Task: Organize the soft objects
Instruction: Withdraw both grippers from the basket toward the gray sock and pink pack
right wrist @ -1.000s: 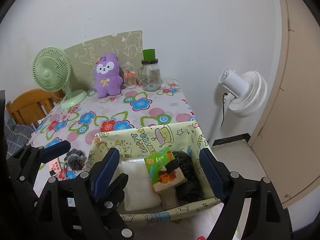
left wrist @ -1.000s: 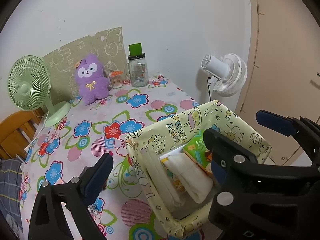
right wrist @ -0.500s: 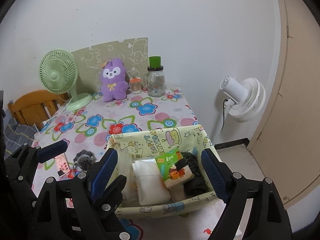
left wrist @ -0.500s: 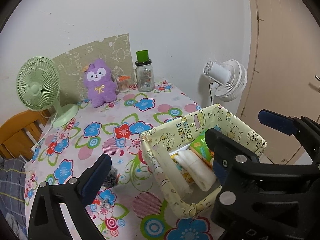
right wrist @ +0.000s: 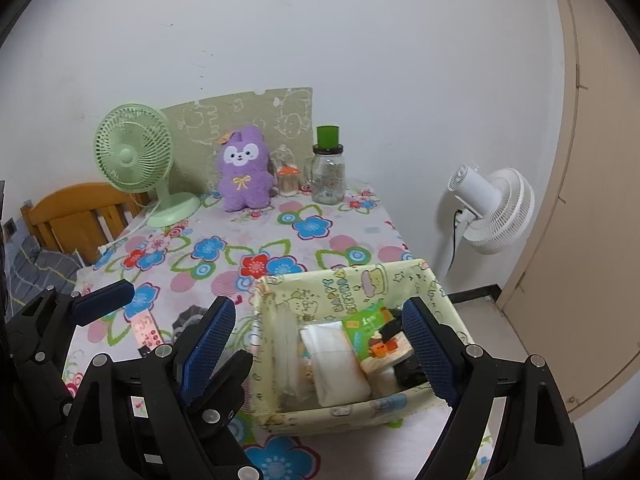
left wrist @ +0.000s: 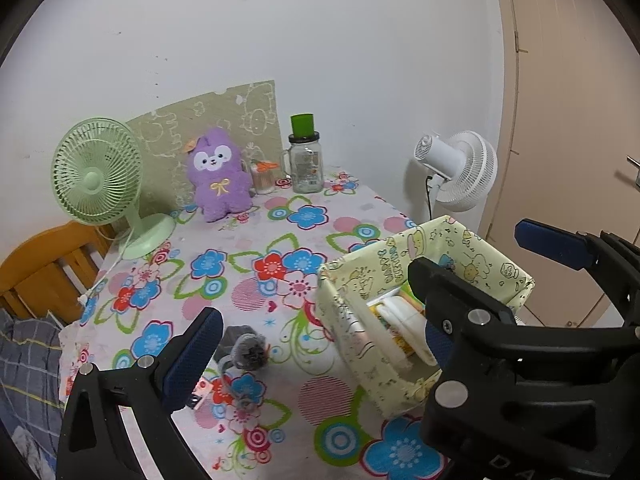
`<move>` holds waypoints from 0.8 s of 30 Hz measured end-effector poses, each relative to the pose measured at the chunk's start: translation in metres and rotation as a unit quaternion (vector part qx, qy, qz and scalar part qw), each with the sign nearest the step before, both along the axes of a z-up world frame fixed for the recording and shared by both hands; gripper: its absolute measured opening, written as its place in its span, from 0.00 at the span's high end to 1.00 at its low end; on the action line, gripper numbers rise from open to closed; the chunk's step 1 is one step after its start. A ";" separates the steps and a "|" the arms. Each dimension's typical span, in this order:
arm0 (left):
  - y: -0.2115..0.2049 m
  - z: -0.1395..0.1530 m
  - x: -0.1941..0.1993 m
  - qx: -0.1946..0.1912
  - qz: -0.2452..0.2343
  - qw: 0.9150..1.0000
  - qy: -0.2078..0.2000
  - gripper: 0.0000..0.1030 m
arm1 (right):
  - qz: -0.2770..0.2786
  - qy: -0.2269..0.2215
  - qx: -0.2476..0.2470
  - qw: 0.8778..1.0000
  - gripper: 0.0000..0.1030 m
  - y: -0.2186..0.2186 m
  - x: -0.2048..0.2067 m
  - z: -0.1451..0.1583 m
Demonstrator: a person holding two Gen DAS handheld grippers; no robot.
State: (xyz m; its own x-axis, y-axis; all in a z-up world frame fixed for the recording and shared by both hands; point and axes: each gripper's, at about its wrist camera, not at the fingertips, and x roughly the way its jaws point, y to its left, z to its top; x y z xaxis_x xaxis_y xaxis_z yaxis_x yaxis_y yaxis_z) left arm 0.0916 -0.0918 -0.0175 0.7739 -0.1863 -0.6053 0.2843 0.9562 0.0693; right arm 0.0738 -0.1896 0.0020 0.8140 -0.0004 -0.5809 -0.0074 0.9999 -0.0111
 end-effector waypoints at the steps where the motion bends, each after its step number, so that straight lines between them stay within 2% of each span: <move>1: 0.002 0.001 -0.001 0.001 0.002 1.000 -0.001 0.01 | 0.002 -0.002 0.000 1.000 0.15 0.003 -0.001 0.001; 24: 0.063 0.005 -0.010 -0.013 0.039 0.999 -0.014 0.01 | 0.046 -0.014 0.005 0.999 0.15 0.063 -0.005 0.010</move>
